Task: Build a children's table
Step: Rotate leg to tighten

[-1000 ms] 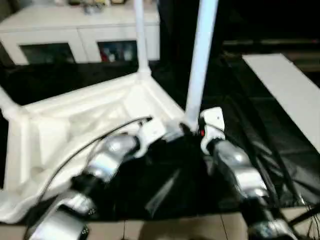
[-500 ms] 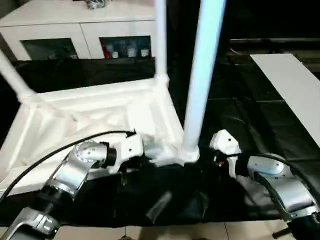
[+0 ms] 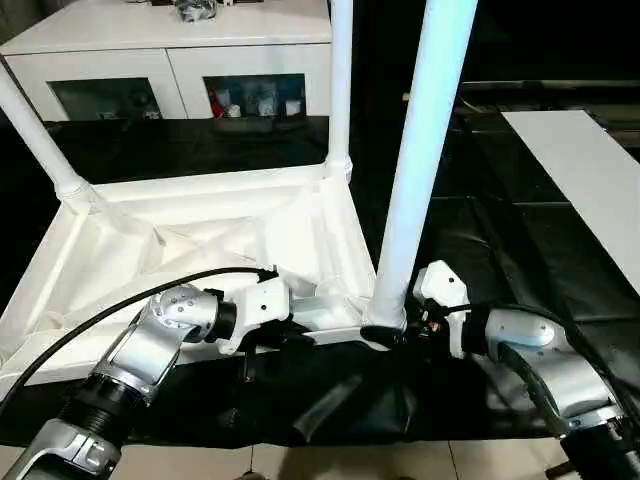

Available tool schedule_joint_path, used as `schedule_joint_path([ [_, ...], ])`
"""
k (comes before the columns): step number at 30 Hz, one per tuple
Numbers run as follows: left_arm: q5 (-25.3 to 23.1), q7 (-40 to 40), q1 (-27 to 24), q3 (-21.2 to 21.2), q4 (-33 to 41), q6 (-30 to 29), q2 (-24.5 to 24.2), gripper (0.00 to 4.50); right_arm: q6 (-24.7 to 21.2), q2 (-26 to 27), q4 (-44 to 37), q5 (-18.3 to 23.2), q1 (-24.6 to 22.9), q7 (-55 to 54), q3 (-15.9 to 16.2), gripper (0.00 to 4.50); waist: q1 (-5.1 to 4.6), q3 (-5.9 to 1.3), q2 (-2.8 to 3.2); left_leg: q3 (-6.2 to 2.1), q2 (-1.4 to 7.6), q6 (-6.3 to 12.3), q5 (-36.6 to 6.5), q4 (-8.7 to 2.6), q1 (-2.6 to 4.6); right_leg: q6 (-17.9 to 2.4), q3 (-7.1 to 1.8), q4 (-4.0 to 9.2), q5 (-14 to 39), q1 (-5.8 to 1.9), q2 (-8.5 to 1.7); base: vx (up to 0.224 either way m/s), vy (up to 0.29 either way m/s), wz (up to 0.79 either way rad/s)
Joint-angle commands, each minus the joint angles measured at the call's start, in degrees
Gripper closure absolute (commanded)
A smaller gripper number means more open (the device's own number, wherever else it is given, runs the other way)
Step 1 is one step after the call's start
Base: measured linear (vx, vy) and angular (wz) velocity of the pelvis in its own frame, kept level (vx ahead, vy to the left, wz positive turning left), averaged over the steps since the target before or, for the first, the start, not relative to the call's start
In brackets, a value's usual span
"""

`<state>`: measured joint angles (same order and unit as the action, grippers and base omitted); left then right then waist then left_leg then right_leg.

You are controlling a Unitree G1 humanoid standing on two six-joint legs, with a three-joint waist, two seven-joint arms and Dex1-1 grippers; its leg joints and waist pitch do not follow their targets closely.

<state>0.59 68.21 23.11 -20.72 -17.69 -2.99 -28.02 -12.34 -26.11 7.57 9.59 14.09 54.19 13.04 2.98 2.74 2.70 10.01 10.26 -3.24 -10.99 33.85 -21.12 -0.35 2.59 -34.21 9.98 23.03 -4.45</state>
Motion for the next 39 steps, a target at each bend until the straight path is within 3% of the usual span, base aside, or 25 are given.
schedule_joint_path([
  [1,1.0,0.8,0.0,-0.2,1.6,0.3,-0.1,4.50,0.1,-0.1,0.8,0.2,0.9,0.5,0.2,1.65,-0.06,-3.49,-0.78,-0.56,2.41,3.09,-11.0,-3.93,0.32,-11.8,-2.12,3.90,14.1,-2.67,-3.23,0.000,0.000,0.00],
  [8,0.7,0.2,-0.2,0.0,1.2,-0.5,0.2,4.50,0.5,1.7,2.1,0.9,1.1,-1.4,-1.5,1.77,-0.11,-3.45,-0.81,-0.57,2.38,2.84,-11.9,-3.97,0.37,-11.5,-2.10,4.09,16.1,-2.63,-3.26,0.000,0.000,0.00],
  [11,-2.7,-5.5,0.3,-0.5,-1.1,-2.0,2.0,4.50,-2.0,6.6,4.3,0.3,2.3,-10.5,-3.9,1.78,-0.41,-3.31,-0.79,-0.59,2.22,1.82,-12.4,-4.09,0.43,-11.3,-2.01,4.24,17.5,-2.39,-3.12,0.000,0.000,0.00],
  [12,-4.6,-12.1,1.6,-0.1,-4.1,-4.4,5.4,4.50,-4.2,12.5,8.3,-1.2,4.1,-22.7,-6.7,1.78,-0.82,-3.24,-0.68,-0.71,2.07,0.74,-13.5,-4.20,0.45,-10.7,-1.92,4.38,20.1,-2.24,-3.16,0.000,0.000,0.00],
  [13,-5.2,-16.2,2.5,0.5,-6.1,-5.5,7.9,4.50,-4.9,15.0,10.1,-2.0,4.8,-27.8,-7.8,1.78,-1.28,-3.03,-0.70,-0.57,1.96,0.10,-14.4,-4.25,0.44,-10.3,-2.01,4.62,21.7,-1.99,-2.99,0.000,0.000,0.00],
  [14,-5.4,-17.9,3.0,0.6,-6.9,-6.2,9.2,4.50,-5.0,16.2,11.0,-2.7,5.2,-30.7,-8.2,1.78,-1.40,-3.16,-0.65,-0.88,1.85,-1.18,-16.1,-4.18,0.95,-9.3,-1.83,4.85,25.3,-1.88,-3.18,0.000,0.000,0.00],
  [15,-6.2,-21.1,4.0,0.6,-8.5,-7.1,11.4,4.50,-5.2,18.2,12.4,-3.8,5.8,-35.5,-8.9,1.78,-1.39,-3.04,-0.76,-0.96,1.91,-1.36,-17.1,-4.29,1.03,-8.0,-1.89,5.21,27.2,-1.84,-3.25,0.000,0.000,0.00],
  [19,-8.8,-35.5,9.5,1.4,-16.6,-8.8,19.6,4.50,-4.6,24.8,17.9,-7.6,9.2,-46.4,-7.5,1.79,-1.57,-3.02,-0.93,-0.96,1.50,-1.27,-19.1,-4.20,1.54,-6.0,-1.88,6.01,30.4,-1.27,-3.11,0.000,0.000,0.00],
  [22,-9.5,-38.4,12.1,1.0,-19.6,-7.6,22.1,4.50,-2.6,27.2,20.3,-8.5,11.6,-46.2,-5.5,1.80,-1.31,-3.22,-1.05,-0.94,1.39,0.46,-17.4,-4.26,0.89,-5.5,-1.87,6.02,29.0,-1.71,-3.29,0.000,0.000,0.00],
  [24,-9.9,-37.1,12.7,0.9,-20.2,-6.5,22.6,4.50,-0.7,28.5,19.3,-6.2,11.9,-42.7,-6.2,1.24,-1.36,-3.29,-1.12,-0.94,1.26,1.52,-16.9,-4.27,0.44,-5.0,-1.77,6.04,29.1,-1.93,-3.42,0.000,0.000,0.00],
  [26,-10.4,-36.2,12.7,1.1,-20.1,-6.1,22.4,4.50,0.7,28.4,17.0,-6.0,11.5,-42.4,-7.0,1.10,-1.19,-3.48,-0.87,-0.90,1.50,2.20,-16.5,-4.25,0.60,-5.1,-1.74,6.08,28.3,-1.68,-3.53,0.000,0.000,0.00],
  [31,-9.8,-32.4,10.6,1.7,-19.4,-4.6,19.6,4.50,2.3,24.1,12.8,-5.6,10.0,-41.2,-8.8,0.66,-1.63,-3.48,-0.71,-1.23,1.53,2.48,-17.2,-4.63,-0.12,-5.1,-1.50,5.79,27.1,-2.17,-3.53,0.000,0.000,0.00],
  [33,-9.3,-31.4,10.2,2.0,-19.5,-4.1,19.0,4.50,2.4,22.8,12.4,-6.1,9.8,-41.4,-8.9,0.53,-1.73,-3.48,-0.90,-1.15,1.57,2.73,-17.2,-4.58,-0.11,-5.1,-1.49,5.80,26.5,-2.05,-3.47,0.000,0.000,0.00],
  [34,-9.9,-29.6,9.4,1.0,-18.8,-1.3,17.0,4.50,3.3,20.1,11.3,-7.4,9.1,-39.7,-8.1,0.42,-1.82,-3.40,-0.85,-1.08,1.54,2.83,-17.4,-4.49,0.10,-5.3,-1.56,5.92,27.0,-1.79,-3.45,0.000,0.000,0.00],
  [37,-8.1,-23.0,7.2,0.8,-15.5,-0.3,13.6,4.50,3.2,15.6,8.0,-5.4,6.9,-31.3,-7.6,0.42,-1.78,-3.56,-1.01,-1.01,1.67,3.65,-16.2,-4.39,-0.21,-5.8,-1.69,5.60,25.4,-2.20,-3.58,0.000,0.000,0.00],
  [39,-5.4,-11.9,4.2,-0.5,-10.6,3.2,8.7,4.50,3.7,10.0,4.2,-2.7,3.9,-19.9,-6.3,0.42,-1.33,-3.66,-0.91,-1.10,2.19,5.13,-14.6,-4.34,-0.49,-6.4,-1.96,5.23,23.0,-2.51,-3.93,0.000,0.000,0.00],
])
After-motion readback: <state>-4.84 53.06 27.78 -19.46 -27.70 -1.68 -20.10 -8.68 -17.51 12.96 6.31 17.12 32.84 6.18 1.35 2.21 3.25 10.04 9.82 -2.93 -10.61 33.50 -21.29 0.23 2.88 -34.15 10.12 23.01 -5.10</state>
